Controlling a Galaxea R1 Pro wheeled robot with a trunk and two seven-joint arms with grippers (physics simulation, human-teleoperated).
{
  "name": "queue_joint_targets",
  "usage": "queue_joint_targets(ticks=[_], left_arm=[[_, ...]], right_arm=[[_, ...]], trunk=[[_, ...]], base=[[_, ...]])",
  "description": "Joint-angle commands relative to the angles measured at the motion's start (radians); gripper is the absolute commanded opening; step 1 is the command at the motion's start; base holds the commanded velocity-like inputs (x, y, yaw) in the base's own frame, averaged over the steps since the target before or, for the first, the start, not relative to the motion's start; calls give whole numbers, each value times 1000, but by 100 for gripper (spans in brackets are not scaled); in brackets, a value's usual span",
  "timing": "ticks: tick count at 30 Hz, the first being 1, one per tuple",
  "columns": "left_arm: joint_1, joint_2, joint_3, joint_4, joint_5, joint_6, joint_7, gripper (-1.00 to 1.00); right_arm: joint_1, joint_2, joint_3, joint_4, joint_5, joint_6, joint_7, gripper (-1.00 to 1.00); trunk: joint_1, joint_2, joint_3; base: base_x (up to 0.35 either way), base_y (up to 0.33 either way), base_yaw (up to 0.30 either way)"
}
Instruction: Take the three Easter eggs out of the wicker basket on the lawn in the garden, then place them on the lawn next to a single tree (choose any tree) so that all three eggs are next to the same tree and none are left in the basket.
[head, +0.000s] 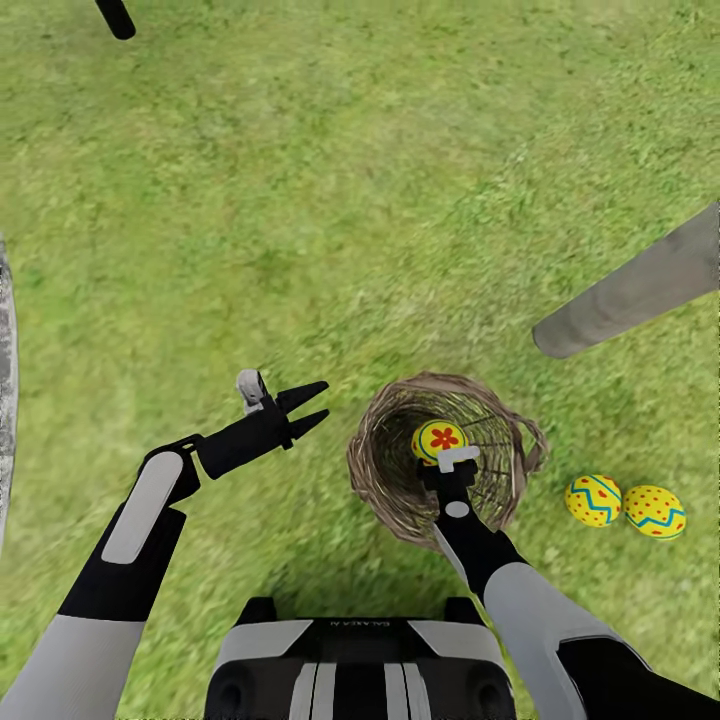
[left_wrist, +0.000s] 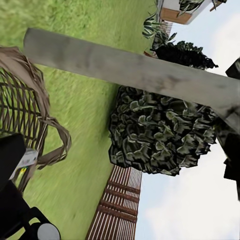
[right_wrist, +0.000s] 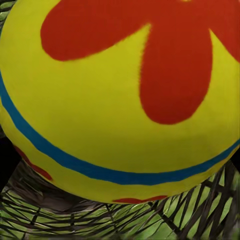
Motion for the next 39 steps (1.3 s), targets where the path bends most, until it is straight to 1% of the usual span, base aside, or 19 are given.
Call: queue_joint_targets(ticks=[1, 39], left_arm=[[0, 1, -1, 0, -5, 1, -7, 100], [0, 1, -1, 0, -5, 1, -7, 100]], right_arm=[[0, 0, 3, 1, 3, -1, -6, -100], [0, -2, 3, 1, 3, -1, -5, -100]], trunk=[[-4, 7, 3], [-150, 273, 122]], base=[[0, 0, 0], [0, 0, 0]])
